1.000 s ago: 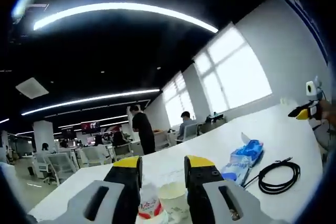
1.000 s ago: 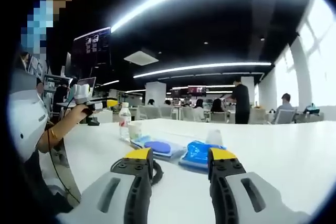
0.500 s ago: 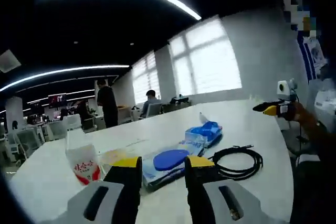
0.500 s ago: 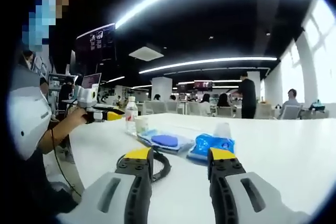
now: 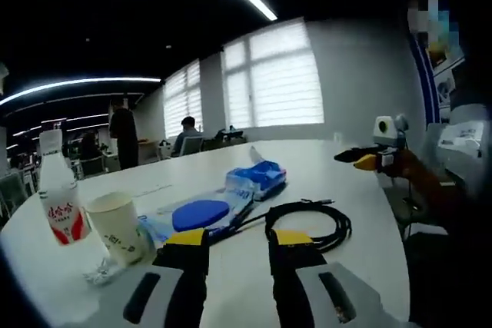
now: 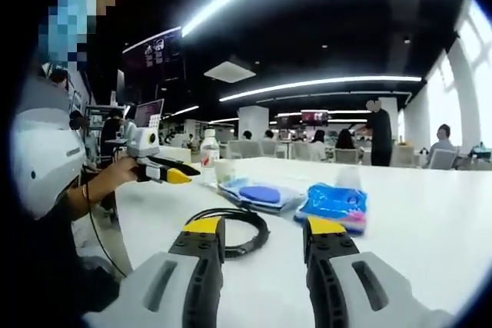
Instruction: Arrange the tabletop items into an orderly group along one side of the table until the central work area is clear of visible clutter.
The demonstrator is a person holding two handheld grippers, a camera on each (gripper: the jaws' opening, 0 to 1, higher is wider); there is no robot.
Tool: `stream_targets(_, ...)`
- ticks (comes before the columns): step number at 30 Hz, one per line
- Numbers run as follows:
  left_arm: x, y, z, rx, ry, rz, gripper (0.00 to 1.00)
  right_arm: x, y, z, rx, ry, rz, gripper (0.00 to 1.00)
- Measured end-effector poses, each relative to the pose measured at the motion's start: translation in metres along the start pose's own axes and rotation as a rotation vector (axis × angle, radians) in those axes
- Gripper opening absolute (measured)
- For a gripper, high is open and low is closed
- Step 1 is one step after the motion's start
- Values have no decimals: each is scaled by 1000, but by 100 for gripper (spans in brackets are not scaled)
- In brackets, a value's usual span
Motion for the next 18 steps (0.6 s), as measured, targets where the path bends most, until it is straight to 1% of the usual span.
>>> stream_targets(2, -9, 2, -6, -10, 61, 25, 30, 4, 4, -5, 24, -28, 23, 39)
stream_targets(4, -15, 5, -10, -5, 97, 41, 30, 7, 7, -9, 44, -48, 36, 39)
stream_targets(5, -20, 8, -13, 4, 136, 45, 30, 8, 10, -13, 57, -65, 40, 39)
stream_targets(6, -22, 10, -15, 3, 146, 55, 30, 10, 11, -15, 62, -76, 37, 40)
stream_targets(7, -28, 12, -17, -4, 177, 83, 30, 12, 14, -18, 65, -101, 28, 41)
stream_targets(9, -32, 13, -19, -10, 201, 113, 30, 15, 19, -24, 68, -128, 3, 42)
stream_targets(11, -33, 14, -20, -10, 205, 117, 30, 15, 21, -25, 73, -130, -3, 44)
stream_targets(14, -35, 16, -20, -6, 211, 118, 32, 17, 23, -28, 80, -136, -5, 52)
stream_targets(15, -41, 20, -21, 23, 238, 100, 33, 22, 33, -36, 130, -163, -5, 58)
stream_targets(17, -44, 24, -23, 47, 269, 81, 34, 22, 36, -39, 145, -163, -5, 63)
stream_targets(18, -45, 26, -24, 55, 270, 81, 35, 22, 37, -40, 156, -162, -14, 64)
Point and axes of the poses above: the point that each gripper's makers call its tool centre point, and the gripper's own axes: z roughly backward along the fingers, x roughly to its left, y roughly out of its underside, the point moved 8 cm from there along z, roughly backward along the fingers, and after that the axes turned 3 degrees about -x, right-handed, at the moved point
